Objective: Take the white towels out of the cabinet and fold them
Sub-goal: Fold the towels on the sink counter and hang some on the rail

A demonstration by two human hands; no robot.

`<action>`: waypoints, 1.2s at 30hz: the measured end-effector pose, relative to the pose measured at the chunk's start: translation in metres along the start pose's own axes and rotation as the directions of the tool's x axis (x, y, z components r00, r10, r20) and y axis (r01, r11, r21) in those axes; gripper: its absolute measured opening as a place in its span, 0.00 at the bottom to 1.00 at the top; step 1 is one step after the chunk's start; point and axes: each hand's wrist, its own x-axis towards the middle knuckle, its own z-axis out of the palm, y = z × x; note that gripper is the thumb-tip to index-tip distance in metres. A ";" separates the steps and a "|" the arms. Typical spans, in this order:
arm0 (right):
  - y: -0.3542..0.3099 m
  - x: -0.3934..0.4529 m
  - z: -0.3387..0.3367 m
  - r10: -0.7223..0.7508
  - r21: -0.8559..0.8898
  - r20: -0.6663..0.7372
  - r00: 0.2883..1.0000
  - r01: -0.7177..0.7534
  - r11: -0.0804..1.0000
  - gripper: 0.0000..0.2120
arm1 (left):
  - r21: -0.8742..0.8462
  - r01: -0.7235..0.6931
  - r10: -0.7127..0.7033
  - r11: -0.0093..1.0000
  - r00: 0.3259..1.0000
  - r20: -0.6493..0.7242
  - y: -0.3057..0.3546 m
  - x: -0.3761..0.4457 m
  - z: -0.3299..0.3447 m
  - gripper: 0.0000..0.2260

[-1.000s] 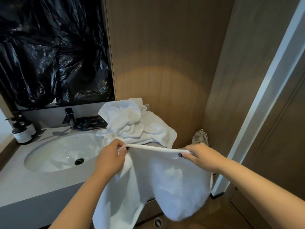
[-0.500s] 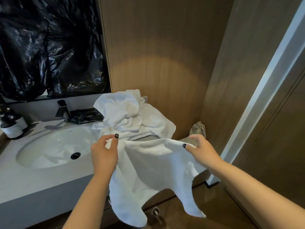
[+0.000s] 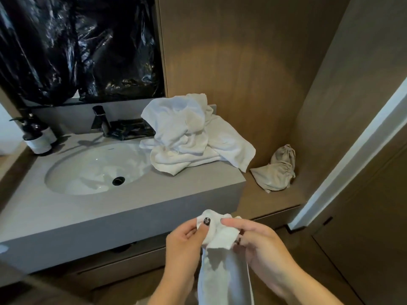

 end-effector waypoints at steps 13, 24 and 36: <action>-0.011 -0.013 -0.006 -0.649 -0.741 0.291 0.703 0.594 0.312 0.09 | -0.066 -0.191 0.190 0.979 0.981 -0.024 0.037 -0.008 0.005 0.07; -0.062 -0.004 0.007 -0.477 -0.609 0.421 0.772 0.630 0.481 0.15 | -0.294 -0.176 0.169 0.939 0.984 -0.047 0.050 -0.012 0.006 0.18; -0.047 0.005 0.041 -0.552 -0.588 0.372 0.746 0.650 0.482 0.04 | -0.214 -0.271 0.237 0.939 0.956 -0.172 0.047 -0.020 0.003 0.13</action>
